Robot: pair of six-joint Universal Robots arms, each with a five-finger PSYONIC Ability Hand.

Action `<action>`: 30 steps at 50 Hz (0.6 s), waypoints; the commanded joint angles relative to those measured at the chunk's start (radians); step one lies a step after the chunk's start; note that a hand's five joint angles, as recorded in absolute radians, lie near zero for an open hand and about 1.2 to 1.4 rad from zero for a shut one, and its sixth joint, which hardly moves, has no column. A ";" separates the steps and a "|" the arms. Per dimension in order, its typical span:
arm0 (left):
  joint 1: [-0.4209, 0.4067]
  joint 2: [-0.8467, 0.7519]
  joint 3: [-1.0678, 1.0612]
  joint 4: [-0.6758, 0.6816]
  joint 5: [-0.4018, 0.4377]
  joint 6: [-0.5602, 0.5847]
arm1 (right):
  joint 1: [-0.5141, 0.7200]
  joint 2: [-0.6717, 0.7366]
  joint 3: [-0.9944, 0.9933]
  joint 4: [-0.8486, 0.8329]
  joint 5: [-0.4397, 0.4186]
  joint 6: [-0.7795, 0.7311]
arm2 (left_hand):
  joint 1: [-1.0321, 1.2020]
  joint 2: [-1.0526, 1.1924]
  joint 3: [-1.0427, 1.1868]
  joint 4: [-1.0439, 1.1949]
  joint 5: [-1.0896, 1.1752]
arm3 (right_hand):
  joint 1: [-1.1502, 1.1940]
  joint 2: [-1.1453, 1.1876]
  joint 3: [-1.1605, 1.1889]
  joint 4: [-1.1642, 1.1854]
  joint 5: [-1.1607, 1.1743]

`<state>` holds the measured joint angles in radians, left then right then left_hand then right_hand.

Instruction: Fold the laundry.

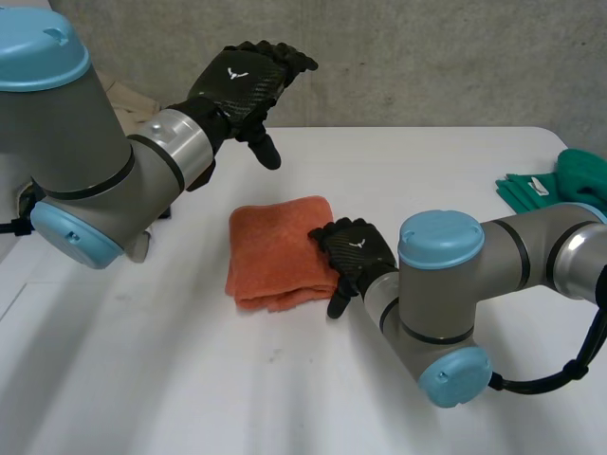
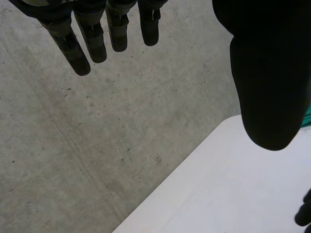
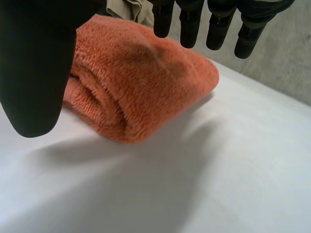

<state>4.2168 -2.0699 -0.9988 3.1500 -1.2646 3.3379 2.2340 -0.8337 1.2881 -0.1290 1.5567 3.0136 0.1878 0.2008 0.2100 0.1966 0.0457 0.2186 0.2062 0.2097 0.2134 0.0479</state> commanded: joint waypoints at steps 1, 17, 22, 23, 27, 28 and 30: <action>-0.031 0.019 0.011 -0.007 0.011 -0.031 | 0.022 -0.004 -0.033 -0.006 0.008 -0.150 | -0.013 -0.026 -0.036 -0.022 -0.046 | -0.044 -0.032 -0.035 -0.039 -0.048; -0.081 0.047 0.026 -0.024 0.007 -0.035 | 0.050 0.074 -0.052 -0.107 0.013 -0.252 | -0.013 -0.026 -0.036 -0.022 -0.046 | 0.021 0.033 0.029 0.026 0.017; -0.084 0.045 0.026 -0.024 0.008 -0.037 | 0.055 0.108 -0.067 -0.146 0.009 -0.285 | -0.013 -0.026 -0.036 -0.022 -0.046 | 0.053 0.065 0.062 0.058 0.049; -0.084 0.045 0.026 -0.024 0.008 -0.037 | 0.056 0.113 -0.069 -0.150 0.009 -0.289 | -0.013 -0.026 -0.036 -0.022 -0.046 | 0.067 0.080 0.076 0.073 0.064; -0.084 0.042 0.026 -0.024 0.007 -0.037 | 0.059 0.136 -0.085 -0.176 0.008 -0.317 | -0.013 -0.026 -0.036 -0.022 -0.046 | 0.088 0.100 0.097 0.093 0.084; -0.083 0.040 0.026 -0.024 0.008 -0.037 | 0.062 0.143 -0.092 -0.190 0.006 -0.326 | -0.013 -0.026 -0.036 -0.022 -0.046 | 0.126 0.138 0.135 0.131 0.122; -0.083 0.039 0.026 -0.024 0.008 -0.037 | 0.062 0.153 -0.101 -0.205 0.003 -0.334 | -0.013 -0.026 -0.036 -0.022 -0.046 | 0.155 0.168 0.164 0.161 0.152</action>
<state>4.1322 -2.0257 -0.9723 3.1255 -1.2567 3.3013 2.2912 -0.7129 1.2129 -0.2889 1.5653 2.7143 0.1878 0.2008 0.2100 0.1966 0.0457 0.2538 0.2662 0.2638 0.2574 0.0955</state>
